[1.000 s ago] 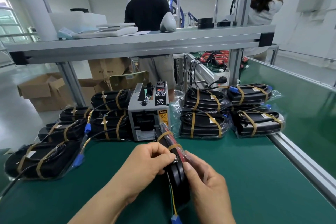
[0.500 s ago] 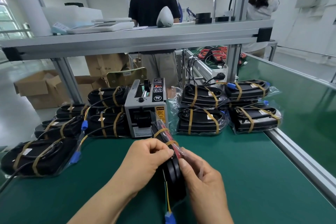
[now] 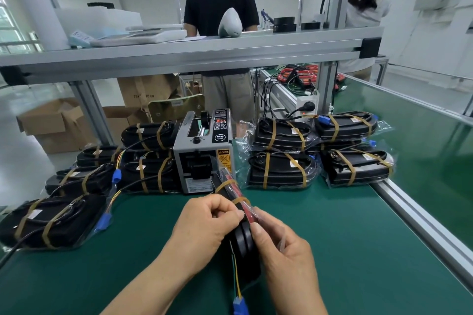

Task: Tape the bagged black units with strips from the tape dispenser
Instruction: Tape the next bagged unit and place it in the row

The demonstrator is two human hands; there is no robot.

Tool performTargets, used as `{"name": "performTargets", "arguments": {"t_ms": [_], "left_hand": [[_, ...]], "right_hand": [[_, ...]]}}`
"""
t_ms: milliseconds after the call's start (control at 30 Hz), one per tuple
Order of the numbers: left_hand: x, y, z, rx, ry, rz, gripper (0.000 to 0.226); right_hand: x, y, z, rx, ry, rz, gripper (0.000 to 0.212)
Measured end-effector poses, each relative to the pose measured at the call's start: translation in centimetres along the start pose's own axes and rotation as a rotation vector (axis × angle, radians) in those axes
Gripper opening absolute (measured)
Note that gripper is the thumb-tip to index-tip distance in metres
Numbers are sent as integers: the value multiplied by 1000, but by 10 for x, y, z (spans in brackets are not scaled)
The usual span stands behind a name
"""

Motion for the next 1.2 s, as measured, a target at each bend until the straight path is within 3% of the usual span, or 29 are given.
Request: {"name": "performTargets", "arguments": {"t_ms": [267, 400, 500, 633, 867, 1200], "left_hand": [[-7, 3, 5, 64, -98, 8, 5], [-9, 6, 12, 154, -109, 16, 22], [-6, 1, 14, 199, -96, 9, 19], [-5, 1, 14, 158, -67, 37, 16], [-4, 10, 14, 61, 24, -6, 33], [-8, 9, 14, 54, 84, -58, 42]], "right_hand": [[4, -2, 1, -14, -2, 8, 28], [5, -2, 2, -8, -27, -9, 27], [3, -1, 2, -23, -6, -26, 28], [-3, -1, 1, -15, 3, -35, 28], [-10, 3, 0, 9, -59, -18, 25], [-32, -4, -10, 90, 105, -101, 27]]}}
Point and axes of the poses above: each hand's wrist, its own y-axis away from the middle knuckle, its own z-axis out of the palm, x = y × z, the point moved 1 cm from there along -y, towards the middle knuckle, and after that the axes turned 1 degree about -y, right-handed, at the moved point
